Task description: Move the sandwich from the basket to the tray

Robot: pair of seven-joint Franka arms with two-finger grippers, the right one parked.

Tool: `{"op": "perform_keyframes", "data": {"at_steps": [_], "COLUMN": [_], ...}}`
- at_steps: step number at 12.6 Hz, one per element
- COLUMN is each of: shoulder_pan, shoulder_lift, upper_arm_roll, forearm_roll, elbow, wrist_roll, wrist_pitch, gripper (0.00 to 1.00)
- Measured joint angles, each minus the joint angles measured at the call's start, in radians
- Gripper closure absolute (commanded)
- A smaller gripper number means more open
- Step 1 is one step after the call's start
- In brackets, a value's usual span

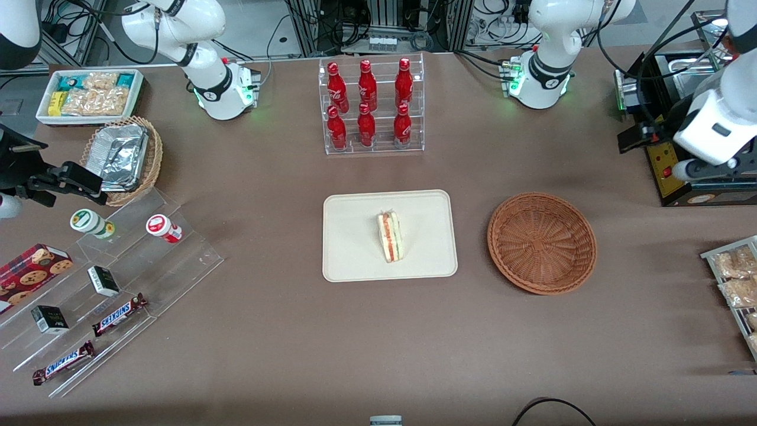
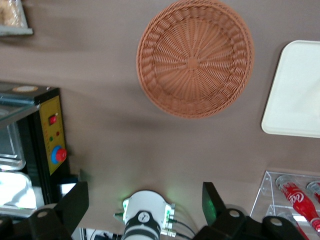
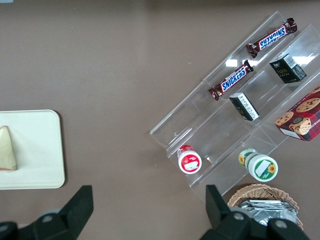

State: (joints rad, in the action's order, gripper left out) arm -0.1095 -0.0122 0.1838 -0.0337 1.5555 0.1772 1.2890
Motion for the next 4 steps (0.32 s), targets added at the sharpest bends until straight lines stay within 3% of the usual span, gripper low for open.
{"op": "perform_keyframes", "data": {"at_steps": [4], "shoulder_pan": [-0.034], "shoulder_lift": [-0.014], "upper_arm_roll": [-0.024], "forearm_roll": [0.019], "elbow": [-0.001], "wrist_roll": [-0.039], "wrist_pitch": [-0.014], "gripper": [0.0]}}
